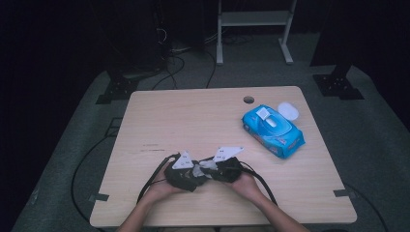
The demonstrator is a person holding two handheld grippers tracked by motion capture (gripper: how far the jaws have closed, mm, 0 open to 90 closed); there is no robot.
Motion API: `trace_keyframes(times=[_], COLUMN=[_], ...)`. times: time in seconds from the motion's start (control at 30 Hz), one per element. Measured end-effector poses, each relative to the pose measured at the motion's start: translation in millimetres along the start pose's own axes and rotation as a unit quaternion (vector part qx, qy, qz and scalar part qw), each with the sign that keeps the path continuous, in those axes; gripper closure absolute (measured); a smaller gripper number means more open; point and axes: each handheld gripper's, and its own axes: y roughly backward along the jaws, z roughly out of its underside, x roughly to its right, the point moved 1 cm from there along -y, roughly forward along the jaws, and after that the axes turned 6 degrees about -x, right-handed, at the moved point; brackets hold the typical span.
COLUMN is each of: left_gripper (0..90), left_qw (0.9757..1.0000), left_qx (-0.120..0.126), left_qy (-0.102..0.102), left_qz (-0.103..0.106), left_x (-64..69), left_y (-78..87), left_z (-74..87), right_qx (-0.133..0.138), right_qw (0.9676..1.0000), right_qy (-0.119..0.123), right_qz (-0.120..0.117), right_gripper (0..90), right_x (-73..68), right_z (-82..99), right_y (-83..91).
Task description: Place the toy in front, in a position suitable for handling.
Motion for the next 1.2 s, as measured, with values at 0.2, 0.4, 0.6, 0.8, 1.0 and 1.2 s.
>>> trace_keyframes(times=[0.2,0.4,0.6,0.8,1.0,1.2], left_gripper=[23.6,23.6,23.6,23.9,23.9,23.9], left_qw=[1.0000,1.0000,1.0000,0.9999,0.9999,0.9998], left_qx=[0.001,0.001,0.003,0.000,-0.006,-0.009], left_qy=[0.000,-0.002,-0.003,-0.009,-0.014,-0.016], left_qz=[-0.001,-0.001,-0.005,-0.006,-0.005,-0.007], left_x=[0.3,0.2,1.4,2.2,2.0,1.7], left_y=[0.4,0.4,0.7,0.8,1.0,1.2], left_z=[-0.4,-0.7,-1.8,-3.7,-4.0,-2.7], right_qx=[-0.012,0.006,-0.011,-0.017,-0.006,0.002], right_qw=[0.9998,0.9990,0.9975,0.9975,0.9995,1.0000], right_qy=[-0.011,-0.023,-0.035,-0.043,-0.029,-0.006], right_qz=[0.014,0.038,0.061,0.053,0.012,0.002], right_gripper=[44.3,39.3,72.2,81.5,82.0,82.1], right_x=[9.3,16.0,16.3,16.9,3.2,-2.9], right_z=[-2.7,1.8,17.7,16.5,-6.4,-11.4], right_y=[16.3,37.8,44.9,36.0,11.5,0.8])
